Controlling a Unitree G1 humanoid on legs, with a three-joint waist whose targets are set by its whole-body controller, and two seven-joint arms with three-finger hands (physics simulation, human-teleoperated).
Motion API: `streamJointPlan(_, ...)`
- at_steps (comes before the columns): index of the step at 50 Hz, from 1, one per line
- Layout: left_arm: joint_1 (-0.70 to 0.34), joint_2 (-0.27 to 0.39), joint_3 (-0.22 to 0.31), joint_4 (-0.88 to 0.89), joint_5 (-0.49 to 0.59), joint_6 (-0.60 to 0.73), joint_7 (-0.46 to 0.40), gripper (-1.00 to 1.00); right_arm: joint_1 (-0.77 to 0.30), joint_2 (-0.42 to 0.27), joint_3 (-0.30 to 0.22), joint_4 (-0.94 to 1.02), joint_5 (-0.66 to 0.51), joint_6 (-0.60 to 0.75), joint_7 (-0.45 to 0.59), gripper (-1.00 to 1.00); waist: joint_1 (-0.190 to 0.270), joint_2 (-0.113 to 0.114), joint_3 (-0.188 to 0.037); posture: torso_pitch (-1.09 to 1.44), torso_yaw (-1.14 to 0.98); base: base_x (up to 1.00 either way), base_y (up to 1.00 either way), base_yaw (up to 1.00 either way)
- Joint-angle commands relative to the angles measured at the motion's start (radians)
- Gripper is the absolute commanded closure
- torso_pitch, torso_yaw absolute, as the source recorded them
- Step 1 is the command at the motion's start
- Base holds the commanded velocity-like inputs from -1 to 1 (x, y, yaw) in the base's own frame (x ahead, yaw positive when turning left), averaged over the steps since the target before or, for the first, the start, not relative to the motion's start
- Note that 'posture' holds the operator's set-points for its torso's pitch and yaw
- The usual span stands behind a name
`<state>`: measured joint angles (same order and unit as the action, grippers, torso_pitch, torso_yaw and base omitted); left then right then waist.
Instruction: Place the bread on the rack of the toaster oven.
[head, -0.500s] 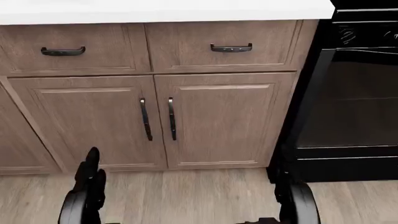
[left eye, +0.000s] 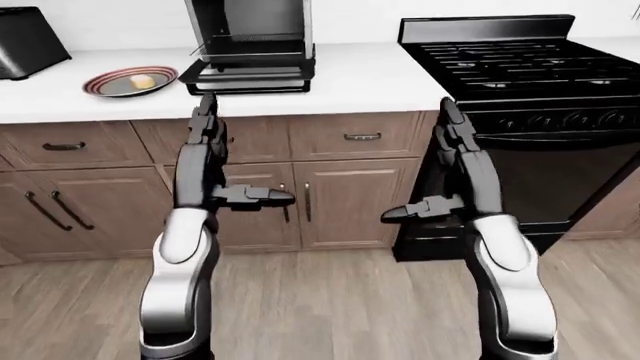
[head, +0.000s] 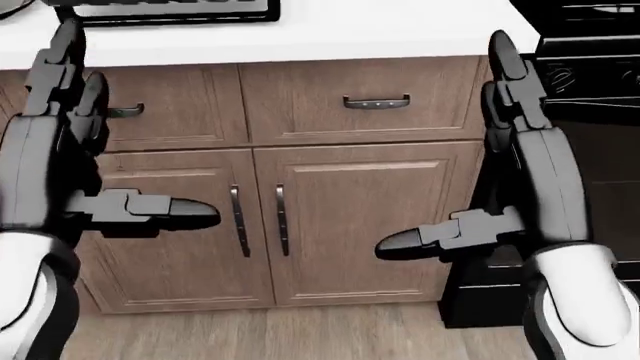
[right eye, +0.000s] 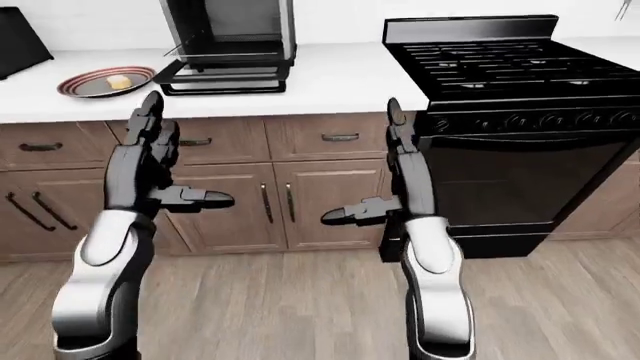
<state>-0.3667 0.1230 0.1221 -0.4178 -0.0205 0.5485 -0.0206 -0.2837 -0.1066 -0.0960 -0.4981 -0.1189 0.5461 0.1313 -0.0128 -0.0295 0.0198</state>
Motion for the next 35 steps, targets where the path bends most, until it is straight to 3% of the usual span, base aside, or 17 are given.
streamJointPlan(1, -0.026, 0.024, 0.028, -0.055, -0.010, 0.003, 0.015, -1.00, -0.044, -0.004, 0.008, -0.054, 0.001, 0.024, 0.003, -1.00, 0.002, -0.013, -0.014, 0.00, 0.00, 0.33, 0.50, 0.00)
streamJointPlan(2, -0.027, 0.027, 0.034, -0.062, -0.017, 0.012, 0.016, -1.00, -0.049, -0.006, 0.006, -0.060, 0.002, 0.032, 0.003, -1.00, -0.001, -0.013, -0.012, 0.00, 0.00, 0.34, 0.50, 0.00)
streamJointPlan(7, -0.015, 0.040, 0.061, -0.138, -0.059, 0.047, 0.042, -1.00, -0.028, -0.001, -0.003, -0.172, 0.021, 0.082, -0.016, -1.00, -0.021, 0.039, 0.011, 0.00, 0.00, 0.34, 0.50, 0.00)
streamJointPlan(9, -0.032, 0.066, 0.088, -0.182, -0.078, 0.093, 0.048, -1.00, -0.059, -0.014, -0.006, -0.203, 0.021, 0.129, -0.009, -1.00, -0.026, 0.089, 0.002, 0.00, 0.00, 0.35, 0.49, 0.00)
streamJointPlan(10, -0.031, 0.072, 0.088, -0.188, -0.080, 0.098, 0.049, -1.00, -0.068, -0.018, -0.004, -0.208, 0.021, 0.136, -0.006, -1.00, -0.024, 0.138, -0.014, 0.00, 0.00, 0.35, 0.50, 0.00)
streamJointPlan(11, -0.034, 0.084, 0.099, -0.202, -0.081, 0.112, 0.052, -1.00, -0.080, -0.022, -0.002, -0.199, 0.020, 0.137, -0.004, -1.00, -0.017, 0.139, -0.014, 0.00, 0.00, 0.37, 0.51, 0.00)
streamJointPlan(12, -0.038, 0.090, 0.102, -0.211, -0.083, 0.121, 0.054, -1.00, -0.092, -0.026, 0.000, -0.196, 0.019, 0.144, 0.001, -1.00, -0.017, 0.117, 0.015, 0.00, 0.00, 0.38, 0.50, 0.00)
streamJointPlan(13, -0.051, 0.101, 0.108, -0.229, -0.086, 0.145, 0.055, -1.00, -0.120, -0.031, 0.002, -0.199, 0.018, 0.162, 0.006, -1.00, -0.019, 0.115, 0.024, 0.00, 0.00, 0.38, 0.50, 0.00)
streamJointPlan(21, -0.092, 0.140, 0.130, -0.262, -0.099, 0.199, 0.058, -1.00, -0.164, -0.043, -0.007, -0.226, 0.022, 0.211, 0.023, -1.00, 0.017, 0.035, 0.015, 0.00, 0.00, 0.39, 0.49, 0.00)
streamJointPlan(24, -0.112, 0.156, 0.136, -0.263, -0.104, 0.214, 0.059, -1.00, -0.176, -0.043, 0.002, -0.226, 0.021, 0.215, 0.022, -1.00, 0.023, -0.010, 0.006, 0.00, 0.00, 0.42, 0.48, 0.00)
streamJointPlan(25, -0.116, 0.160, 0.134, -0.263, -0.102, 0.217, 0.058, -1.00, -0.176, -0.043, 0.002, -0.229, 0.022, 0.215, 0.023, -1.00, 0.014, 0.000, 0.006, 0.00, 0.00, 0.41, 0.47, 0.00)
streamJointPlan(26, -0.122, 0.161, 0.137, -0.264, -0.103, 0.221, 0.061, -1.00, -0.174, -0.041, 0.002, -0.226, 0.023, 0.210, 0.023, -1.00, 0.009, 0.006, 0.023, 0.00, 0.00, 0.42, 0.47, 0.00)
streamJointPlan(27, -0.119, 0.160, 0.134, -0.264, -0.102, 0.218, 0.061, -1.00, -0.170, -0.036, 0.002, -0.222, 0.029, 0.202, 0.023, -1.00, 0.012, -0.009, 0.029, 0.00, 0.00, 0.41, 0.48, 0.00)
streamJointPlan(29, -0.123, 0.166, 0.137, -0.258, -0.098, 0.217, 0.058, -1.00, -0.167, -0.039, 0.000, -0.207, 0.029, 0.189, 0.023, -1.00, 0.005, -0.012, 0.003, 0.00, 0.00, 0.42, 0.46, 0.00)
streamJointPlan(31, -0.124, 0.167, 0.141, -0.257, -0.098, 0.218, 0.060, -1.00, -0.177, -0.041, -0.001, -0.211, 0.031, 0.197, 0.022, -1.00, -0.001, -0.008, 0.007, 0.00, 0.00, 0.45, 0.44, 0.00)
streamJointPlan(35, -0.141, 0.181, 0.149, -0.274, -0.101, 0.241, 0.062, -1.00, -0.180, -0.042, -0.003, -0.210, 0.037, 0.195, 0.021, -1.00, -0.021, 0.050, 0.013, 0.00, 0.00, 0.47, 0.41, 0.00)
